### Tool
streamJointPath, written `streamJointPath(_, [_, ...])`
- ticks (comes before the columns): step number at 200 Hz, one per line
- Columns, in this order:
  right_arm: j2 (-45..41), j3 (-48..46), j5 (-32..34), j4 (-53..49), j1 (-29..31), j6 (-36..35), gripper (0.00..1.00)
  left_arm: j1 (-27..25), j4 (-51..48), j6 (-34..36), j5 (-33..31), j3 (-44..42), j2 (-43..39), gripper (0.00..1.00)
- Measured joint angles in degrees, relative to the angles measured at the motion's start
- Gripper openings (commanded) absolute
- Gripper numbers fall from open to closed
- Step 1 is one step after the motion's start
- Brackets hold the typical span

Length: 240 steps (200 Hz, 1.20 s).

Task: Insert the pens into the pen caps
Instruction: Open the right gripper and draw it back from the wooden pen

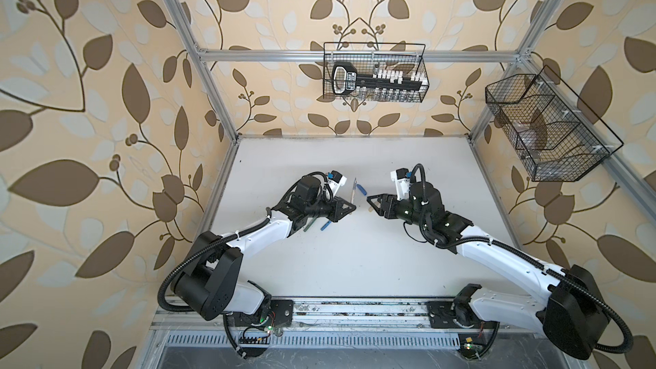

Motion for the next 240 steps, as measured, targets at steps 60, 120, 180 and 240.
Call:
streamJointPath(60, [-2.4,0.4,7.6,-10.4,0.2,-1.0,0.59,0.0,0.0,1.3,-8.9,-3.3,-7.6,0.12])
streamJointPath(120, [-1.6,-1.0,10.1,-11.9,1.4,-2.5,0.59,0.0,0.0,1.3,-10.3,-3.3,-7.2,0.12])
streamJointPath(180, [1.2,2.4,12.9,-11.7,2.6,-3.8,0.61,0.0,0.0,1.4,-11.6,-3.3,-7.1,0.12])
streamJointPath(240, [4.5,1.9,15.0,-17.3,-0.6,-3.3,0.63,0.0,0.0,1.5,-12.3,-3.3,-6.8,0.12])
